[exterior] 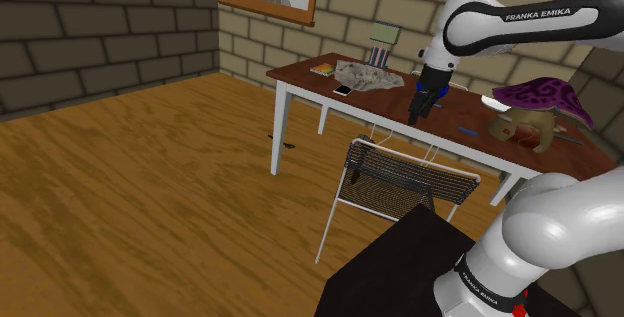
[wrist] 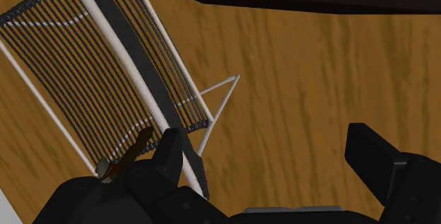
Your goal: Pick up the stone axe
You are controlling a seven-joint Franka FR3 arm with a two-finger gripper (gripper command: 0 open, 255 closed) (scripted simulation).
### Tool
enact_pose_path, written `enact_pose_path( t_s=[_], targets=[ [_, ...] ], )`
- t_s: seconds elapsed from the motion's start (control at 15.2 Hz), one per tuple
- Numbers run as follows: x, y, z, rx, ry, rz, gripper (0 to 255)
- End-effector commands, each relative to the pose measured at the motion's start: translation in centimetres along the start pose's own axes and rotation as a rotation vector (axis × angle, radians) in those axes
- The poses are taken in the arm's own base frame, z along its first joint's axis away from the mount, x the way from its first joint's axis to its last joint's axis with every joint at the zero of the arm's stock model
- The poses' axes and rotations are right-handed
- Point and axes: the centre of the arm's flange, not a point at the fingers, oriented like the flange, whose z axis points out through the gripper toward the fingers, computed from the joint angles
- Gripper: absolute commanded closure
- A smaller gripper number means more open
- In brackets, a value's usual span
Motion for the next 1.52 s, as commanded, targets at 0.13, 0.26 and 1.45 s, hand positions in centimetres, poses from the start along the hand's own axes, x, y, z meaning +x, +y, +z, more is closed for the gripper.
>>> enact_pose_path(
  t_s=[0.13, 0.26, 1.45],
  targets=[
    [1.5, 3.5, 3.2, 0.007, 0.029, -0.03, 0],
    [2.4, 5.3, 5.0, 0.011, 0.041, -0.045, 0],
    [12.2, 20.0, 20.5, 0.047, 0.156, -0.175, 0]
  ],
)
